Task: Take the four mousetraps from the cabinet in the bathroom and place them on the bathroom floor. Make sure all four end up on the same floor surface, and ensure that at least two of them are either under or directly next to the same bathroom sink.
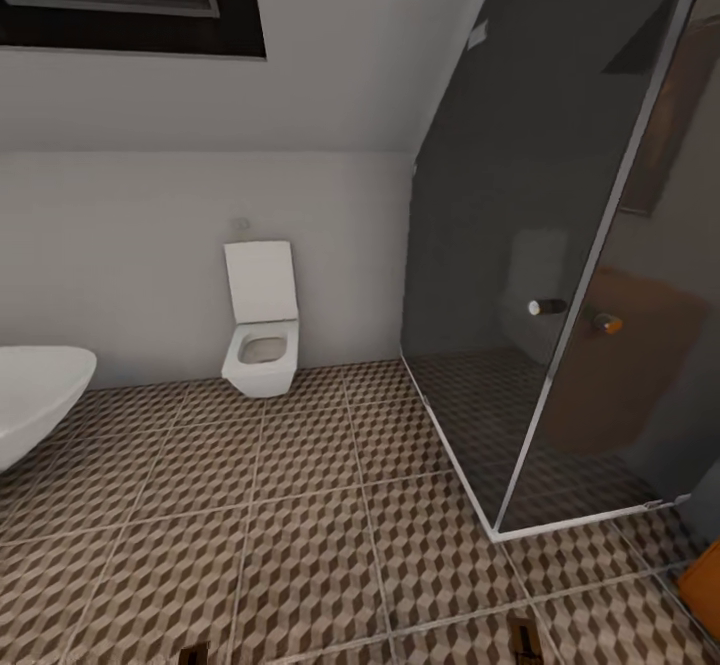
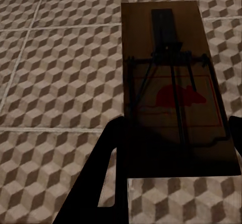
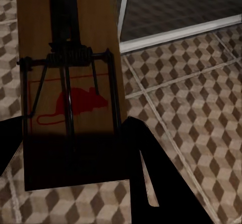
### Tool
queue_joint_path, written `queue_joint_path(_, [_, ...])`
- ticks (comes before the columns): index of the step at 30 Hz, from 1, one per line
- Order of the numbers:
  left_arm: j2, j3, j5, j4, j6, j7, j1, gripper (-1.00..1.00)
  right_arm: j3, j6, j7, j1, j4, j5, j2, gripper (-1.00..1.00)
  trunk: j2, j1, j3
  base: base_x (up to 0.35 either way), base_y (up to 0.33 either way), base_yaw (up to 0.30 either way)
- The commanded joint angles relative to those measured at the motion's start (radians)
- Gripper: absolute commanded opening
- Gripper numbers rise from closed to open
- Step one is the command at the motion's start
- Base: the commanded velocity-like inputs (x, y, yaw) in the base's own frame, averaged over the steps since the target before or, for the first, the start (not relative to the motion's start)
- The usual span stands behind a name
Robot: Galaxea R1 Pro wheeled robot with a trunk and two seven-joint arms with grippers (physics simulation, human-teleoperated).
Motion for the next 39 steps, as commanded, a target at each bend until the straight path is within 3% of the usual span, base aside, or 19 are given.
queue_joint_path(1, [-0.001,-0.008,-0.001,0.003,-0.004,0.008,-0.001,-1.00,0.008,-0.003,-0.004,0.000,-0.002,-0.007,-0.001,-1.00,-0.001,0.000,-0.001,-0.001,0.005,0.253])
queue_joint_path(31, [-0.003,-0.007,-0.001,0.002,-0.004,0.015,-0.001,-1.00,0.009,-0.001,-0.004,0.000,-0.002,-0.007,-0.001,-1.00,-0.001,0.000,-0.001,0.000,0.000,0.253])
queue_joint_path(39, [0.007,-0.007,0.000,0.004,-0.003,0.016,-0.001,-1.00,0.008,0.000,-0.004,0.000,-0.001,-0.007,-0.001,-1.00,-0.001,0.000,-0.001,0.000,0.000,0.253])
